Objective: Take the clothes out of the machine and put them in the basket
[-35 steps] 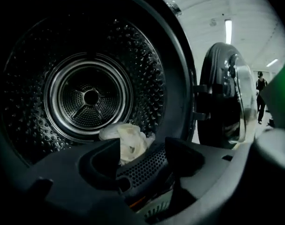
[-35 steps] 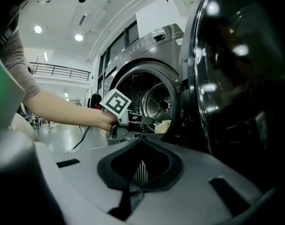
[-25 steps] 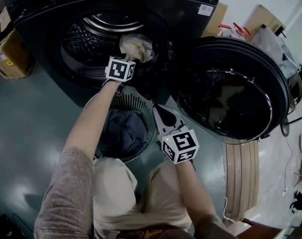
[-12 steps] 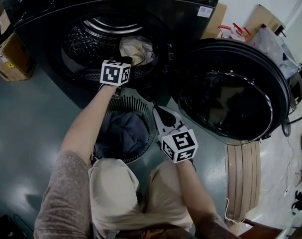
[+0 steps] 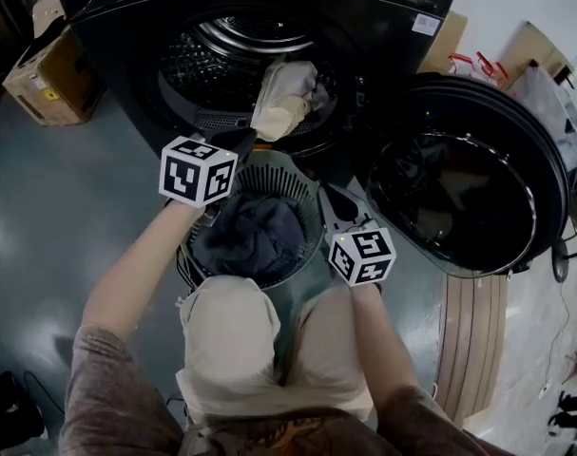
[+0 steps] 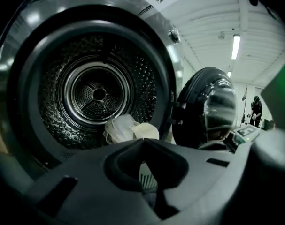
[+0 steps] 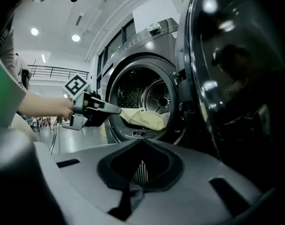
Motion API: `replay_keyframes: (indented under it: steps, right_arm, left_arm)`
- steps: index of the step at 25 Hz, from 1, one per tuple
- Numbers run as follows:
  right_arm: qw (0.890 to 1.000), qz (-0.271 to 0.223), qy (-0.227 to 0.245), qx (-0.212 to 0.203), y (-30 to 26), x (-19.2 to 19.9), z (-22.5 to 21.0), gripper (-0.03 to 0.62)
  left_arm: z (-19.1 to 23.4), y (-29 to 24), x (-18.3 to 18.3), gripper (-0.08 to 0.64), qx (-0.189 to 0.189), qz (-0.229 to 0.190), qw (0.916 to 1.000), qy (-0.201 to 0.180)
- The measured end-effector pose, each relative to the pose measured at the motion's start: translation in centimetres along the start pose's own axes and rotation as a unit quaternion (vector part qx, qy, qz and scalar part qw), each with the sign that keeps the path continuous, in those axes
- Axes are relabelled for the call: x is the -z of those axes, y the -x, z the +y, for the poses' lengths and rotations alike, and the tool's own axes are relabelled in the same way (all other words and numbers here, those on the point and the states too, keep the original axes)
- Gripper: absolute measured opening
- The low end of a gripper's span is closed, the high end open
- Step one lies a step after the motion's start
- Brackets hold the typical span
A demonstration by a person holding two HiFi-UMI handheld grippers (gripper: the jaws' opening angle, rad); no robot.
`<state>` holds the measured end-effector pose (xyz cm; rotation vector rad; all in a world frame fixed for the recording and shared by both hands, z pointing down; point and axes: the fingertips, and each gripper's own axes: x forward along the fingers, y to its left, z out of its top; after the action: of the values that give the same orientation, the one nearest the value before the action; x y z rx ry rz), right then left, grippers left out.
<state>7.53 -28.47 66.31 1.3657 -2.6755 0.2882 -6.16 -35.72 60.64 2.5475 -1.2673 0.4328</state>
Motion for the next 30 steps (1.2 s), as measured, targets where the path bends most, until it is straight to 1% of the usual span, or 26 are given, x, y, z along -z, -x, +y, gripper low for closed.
replay_keyframes:
  steps: [2, 6, 8, 10, 14, 15, 17, 18, 22, 25, 28, 30]
  right_arm:
    - [1.000, 0.001, 0.001, -0.006, -0.2, 0.0, 0.1, -0.002]
    - [1.000, 0.005, 0.011, -0.021, -0.6, 0.1, 1.1, -0.002]
    - [1.000, 0.007, 0.013, -0.026, -0.7, 0.2, 1.4, -0.002]
    - [1.000, 0.008, 0.008, -0.026, -0.7, 0.3, 1.3, -0.002]
    - [1.000, 0.009, 0.003, -0.027, -0.6, 0.4, 1.6, -0.002]
    - [1.000, 0.009, 0.004, -0.027, -0.6, 0.3, 1.7, -0.002]
    - [1.000, 0.007, 0.005, -0.026, -0.4, 0.2, 1.6, -0.002]
    - [1.000, 0.006, 0.004, -0.024, -0.3, 0.1, 1.5, -0.002]
    - [1.000, 0.002, 0.003, -0.020, 0.0, -0.2, 1.3, -0.002]
    - [1.000, 0.001, 0.008, -0.019, 0.4, -0.3, 1.4, -0.002]
    - [1.000, 0.000, 0.010, -0.012, 0.6, -0.5, 1.3, -0.003]
    - [1.000, -0.003, 0.007, -0.006, 0.7, -0.8, 1.2, -0.002]
  left_arm:
    - [-1.1, 2.4, 1.1, 0.006, 0.003, -0.004, 1.0000, 0.006]
    - [-2.8, 6.8, 4.0, 0.006, 0.010, -0.001, 0.9993, 0.035]
    - [-3.5, 8.8, 4.6, 0.006, 0.010, -0.002, 0.9990, 0.044]
    - [-3.8, 9.6, 5.0, 0.006, 0.005, -0.004, 0.9990, 0.045]
    - [-3.3, 9.3, 6.0, 0.009, -0.011, -0.001, 0.9985, 0.054]
    - [-3.1, 9.1, 6.1, 0.034, -0.015, 0.000, 0.9984, 0.054]
    - [-2.9, 8.4, 6.2, 0.168, -0.018, 0.001, 0.9986, 0.049]
    - [-2.8, 8.0, 6.2, 0.193, -0.017, 0.002, 0.9988, 0.047]
    - [-1.4, 4.6, 5.6, 0.263, -0.021, 0.005, 0.9994, 0.029]
    - [0.1, 0.7, 4.6, 0.321, -0.026, 0.003, 0.9995, 0.017]
    - [1.5, -3.6, 3.5, 0.382, -0.025, 0.010, 0.9996, -0.003]
    - [2.8, -6.2, 2.9, 0.397, -0.030, 0.015, 0.9994, -0.012]
